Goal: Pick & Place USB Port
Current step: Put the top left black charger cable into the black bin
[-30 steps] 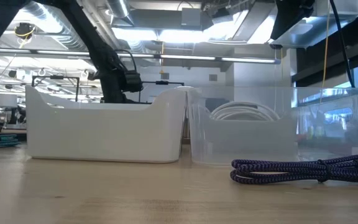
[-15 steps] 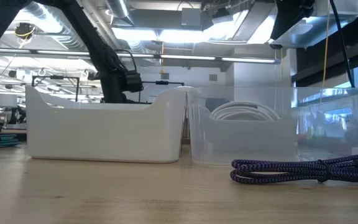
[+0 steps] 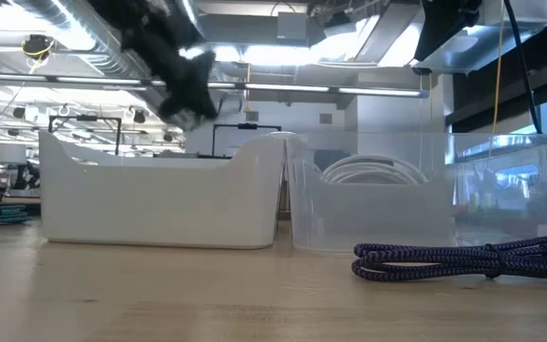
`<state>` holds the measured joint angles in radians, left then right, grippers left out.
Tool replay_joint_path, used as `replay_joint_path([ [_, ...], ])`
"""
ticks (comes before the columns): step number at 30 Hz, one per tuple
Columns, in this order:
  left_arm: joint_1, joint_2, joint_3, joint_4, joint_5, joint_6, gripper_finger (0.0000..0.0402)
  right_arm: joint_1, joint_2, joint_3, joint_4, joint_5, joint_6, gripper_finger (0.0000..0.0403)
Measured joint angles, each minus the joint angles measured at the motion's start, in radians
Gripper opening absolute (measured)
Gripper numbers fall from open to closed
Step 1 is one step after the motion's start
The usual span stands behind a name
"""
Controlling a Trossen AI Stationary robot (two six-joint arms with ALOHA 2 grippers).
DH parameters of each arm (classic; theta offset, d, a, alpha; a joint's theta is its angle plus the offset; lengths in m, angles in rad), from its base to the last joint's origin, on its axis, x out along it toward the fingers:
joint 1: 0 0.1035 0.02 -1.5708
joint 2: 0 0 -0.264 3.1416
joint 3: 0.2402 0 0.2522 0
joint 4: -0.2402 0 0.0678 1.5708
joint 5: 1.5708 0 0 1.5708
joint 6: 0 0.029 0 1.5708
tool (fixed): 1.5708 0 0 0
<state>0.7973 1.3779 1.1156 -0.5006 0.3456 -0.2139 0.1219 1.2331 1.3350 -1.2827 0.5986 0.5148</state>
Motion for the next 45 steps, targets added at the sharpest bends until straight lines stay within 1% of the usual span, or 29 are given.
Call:
replay_joint_path([
  [3,-0.075,-0.093,0.000,0.020,0.089,-0.008,0.0025,0.000,0.000,0.000,0.001,0.000,0.000,0.0055],
  [5,-0.153,-0.136,0.000,0.033,0.109,-0.009,0.0025,0.000,0.000,0.000,0.004,0.001,0.000,0.0055],
  [8,-0.280,-0.175,0.000,0.034,0.099,-0.005,0.0025,0.000,0.000,0.000,0.008,0.002,0.000,0.0055],
  [11,-0.394,-0.180,0.000,0.033,0.078,-0.001,0.0025,0.000,0.000,0.000,0.008,0.003,0.000,0.0055],
  [13,-0.457,-0.170,0.000,0.033,0.040,0.001,0.0025,0.000,0.000,0.000,0.008,0.003,0.000,0.0055],
  [15,-0.497,-0.153,0.001,0.025,0.013,0.013,0.0025,0.000,0.000,0.000,0.009,0.003,0.000,0.0055],
  [18,-0.522,-0.122,0.001,0.016,-0.022,0.034,0.0025,0.000,0.000,0.000,0.016,0.003,0.001,0.0055],
  [24,-0.521,-0.051,0.001,-0.052,-0.070,0.096,0.0025,0.000,0.000,0.000,0.019,0.003,0.001,0.0055],
  [28,-0.522,-0.007,0.001,-0.091,-0.095,0.190,0.0025,0.000,0.000,0.000,0.020,0.003,0.001,0.0055],
  [32,-0.522,0.035,0.002,-0.109,-0.159,0.271,0.0025,0.000,0.000,0.000,0.023,0.003,0.000,0.0055],
  [36,-0.521,0.087,0.002,-0.111,-0.180,0.356,0.0025,0.000,0.000,0.000,0.023,0.003,0.000,0.0055],
  [40,-0.515,0.147,0.002,-0.111,-0.212,0.392,0.0025,0.000,0.000,0.000,0.023,0.002,0.000,0.0055],
  [45,-0.499,0.229,0.002,-0.108,-0.233,0.397,0.0025,0.000,0.000,0.000,0.022,0.003,0.000,0.0055],
])
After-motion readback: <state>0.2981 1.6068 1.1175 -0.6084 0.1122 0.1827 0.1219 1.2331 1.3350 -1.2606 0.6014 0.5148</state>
